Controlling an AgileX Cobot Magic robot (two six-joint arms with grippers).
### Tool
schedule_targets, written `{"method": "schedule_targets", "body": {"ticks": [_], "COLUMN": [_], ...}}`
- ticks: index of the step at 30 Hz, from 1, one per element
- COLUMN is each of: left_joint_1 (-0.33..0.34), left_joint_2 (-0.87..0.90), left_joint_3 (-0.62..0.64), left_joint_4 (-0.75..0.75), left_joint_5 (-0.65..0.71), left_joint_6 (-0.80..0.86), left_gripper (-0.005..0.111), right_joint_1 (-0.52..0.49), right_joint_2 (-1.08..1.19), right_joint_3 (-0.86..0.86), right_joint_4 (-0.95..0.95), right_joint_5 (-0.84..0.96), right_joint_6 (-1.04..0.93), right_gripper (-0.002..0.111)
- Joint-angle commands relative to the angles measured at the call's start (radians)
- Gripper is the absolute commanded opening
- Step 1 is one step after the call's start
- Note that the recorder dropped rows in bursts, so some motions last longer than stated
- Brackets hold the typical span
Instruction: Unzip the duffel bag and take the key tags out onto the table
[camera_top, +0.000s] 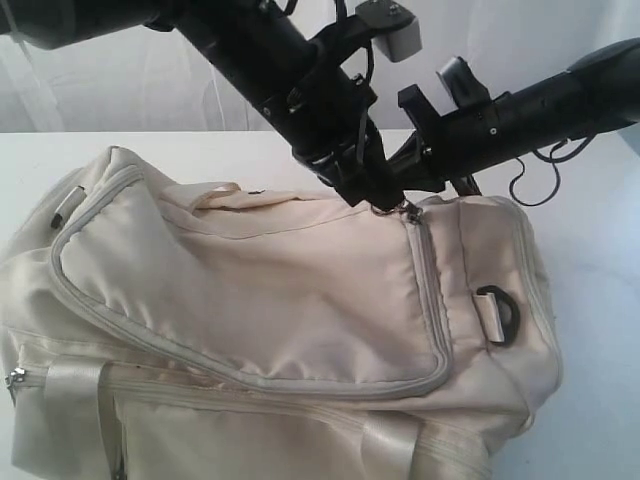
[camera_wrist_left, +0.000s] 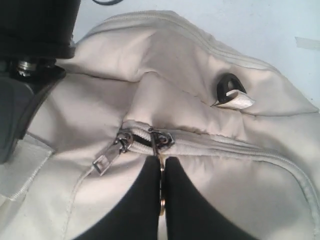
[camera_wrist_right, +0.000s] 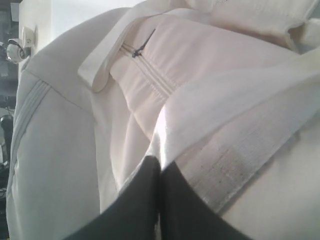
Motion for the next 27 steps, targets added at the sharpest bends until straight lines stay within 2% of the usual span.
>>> {"method": "schedule_targets", "body": {"ticks": [1, 6, 13, 21, 24, 27], "left_joint_1": [-0.006, -0.031, -0.097, -0.131, -0.131, -0.128], "left_joint_2": [-0.018, 0.005, 0.014, 0.019, 0.019, 0.014], "left_joint_3": [-0.003, -0.003, -0.003, -0.003, -0.003, -0.003], "left_joint_4": [-0.089, -0.113, -0.117, -0.118, -0.071, 0.045], "left_joint_5": [0.137, 0.180, 0.161, 0.178, 0.188, 0.126], "left_joint_6": [-0.019, -0.019, -0.019, -0.021, -0.032, -0.101], "left_gripper": [0.000, 0.000, 0.000, 0.000, 0.000, 0.000], "right_joint_1": [-0.029, -0.040, -0.040, -0.040, -0.047, -0.058], "right_joint_2": [0.001, 0.001, 0.001, 0.001, 0.001, 0.001], "right_joint_3": [-0.018, -0.018, -0.018, -0.018, -0.018, -0.018], "right_joint_4": [0.032, 0.037, 0.042, 0.042, 0.042, 0.042], "right_joint_5": [-0.040, -0.040, -0.040, -0.042, -0.040, -0.029], "right_joint_6": [-0.005, -0.008, -0.012, -0.014, -0.014, -0.014], "right_gripper": [0.000, 0.000, 0.000, 0.000, 0.000, 0.000]}}
